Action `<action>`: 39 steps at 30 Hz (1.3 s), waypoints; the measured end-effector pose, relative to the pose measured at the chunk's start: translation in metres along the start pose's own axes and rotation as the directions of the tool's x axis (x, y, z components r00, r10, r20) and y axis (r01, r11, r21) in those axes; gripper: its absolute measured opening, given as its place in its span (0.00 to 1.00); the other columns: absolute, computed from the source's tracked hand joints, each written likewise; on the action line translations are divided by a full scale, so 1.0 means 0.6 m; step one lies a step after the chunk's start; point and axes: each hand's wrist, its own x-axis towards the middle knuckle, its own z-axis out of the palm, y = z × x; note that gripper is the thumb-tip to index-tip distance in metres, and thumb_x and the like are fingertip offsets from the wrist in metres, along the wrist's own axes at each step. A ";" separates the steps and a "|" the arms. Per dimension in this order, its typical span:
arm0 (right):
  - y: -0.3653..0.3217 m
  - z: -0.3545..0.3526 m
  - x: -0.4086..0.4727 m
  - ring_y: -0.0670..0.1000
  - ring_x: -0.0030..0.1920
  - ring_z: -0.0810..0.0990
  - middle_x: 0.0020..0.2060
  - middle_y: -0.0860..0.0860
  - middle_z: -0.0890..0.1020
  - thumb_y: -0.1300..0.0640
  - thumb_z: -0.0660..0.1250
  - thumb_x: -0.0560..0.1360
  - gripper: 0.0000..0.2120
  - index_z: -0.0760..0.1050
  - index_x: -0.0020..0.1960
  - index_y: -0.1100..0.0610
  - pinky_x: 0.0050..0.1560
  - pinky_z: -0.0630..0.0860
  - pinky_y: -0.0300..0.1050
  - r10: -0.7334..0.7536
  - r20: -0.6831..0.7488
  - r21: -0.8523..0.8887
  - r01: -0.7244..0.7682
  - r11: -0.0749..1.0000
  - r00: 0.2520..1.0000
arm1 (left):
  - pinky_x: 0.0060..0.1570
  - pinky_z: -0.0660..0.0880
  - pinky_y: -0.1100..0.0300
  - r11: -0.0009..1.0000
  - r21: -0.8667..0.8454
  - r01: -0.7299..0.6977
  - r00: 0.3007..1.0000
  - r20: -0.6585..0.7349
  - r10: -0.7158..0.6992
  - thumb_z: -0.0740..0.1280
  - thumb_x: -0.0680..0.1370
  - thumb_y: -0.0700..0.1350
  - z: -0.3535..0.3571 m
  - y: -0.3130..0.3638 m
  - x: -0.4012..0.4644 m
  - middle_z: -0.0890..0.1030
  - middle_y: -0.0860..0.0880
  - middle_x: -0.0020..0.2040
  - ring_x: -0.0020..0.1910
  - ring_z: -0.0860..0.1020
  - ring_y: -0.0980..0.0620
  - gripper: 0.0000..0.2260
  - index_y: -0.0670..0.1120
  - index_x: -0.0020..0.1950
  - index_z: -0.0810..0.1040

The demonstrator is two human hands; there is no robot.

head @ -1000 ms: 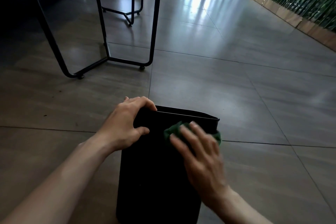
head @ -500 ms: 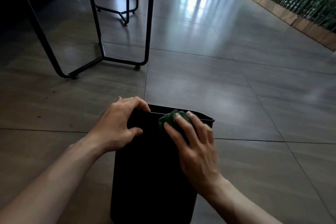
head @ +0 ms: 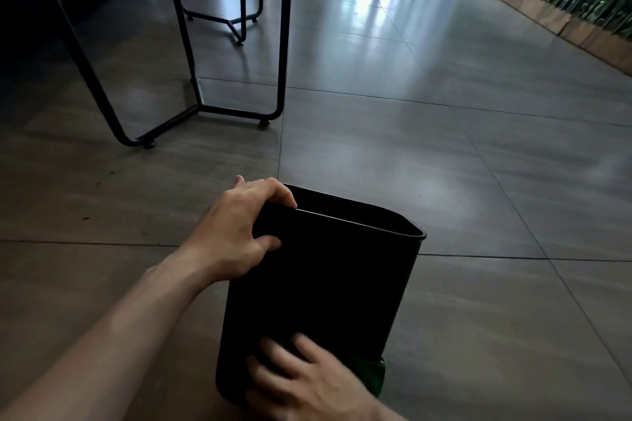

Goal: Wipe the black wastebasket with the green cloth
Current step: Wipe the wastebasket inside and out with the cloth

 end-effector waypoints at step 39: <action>0.316 -0.264 -0.010 0.56 0.51 0.80 0.51 0.45 0.77 0.41 0.69 0.78 0.11 0.81 0.59 0.38 0.44 0.67 0.45 0.676 0.113 0.337 -0.668 0.664 0.729 | 0.66 0.69 0.65 0.981 -0.025 -0.190 0.969 -0.165 0.183 0.69 0.75 0.57 -0.014 0.054 -0.010 0.75 0.61 0.66 0.68 0.72 0.61 0.23 0.59 0.70 0.72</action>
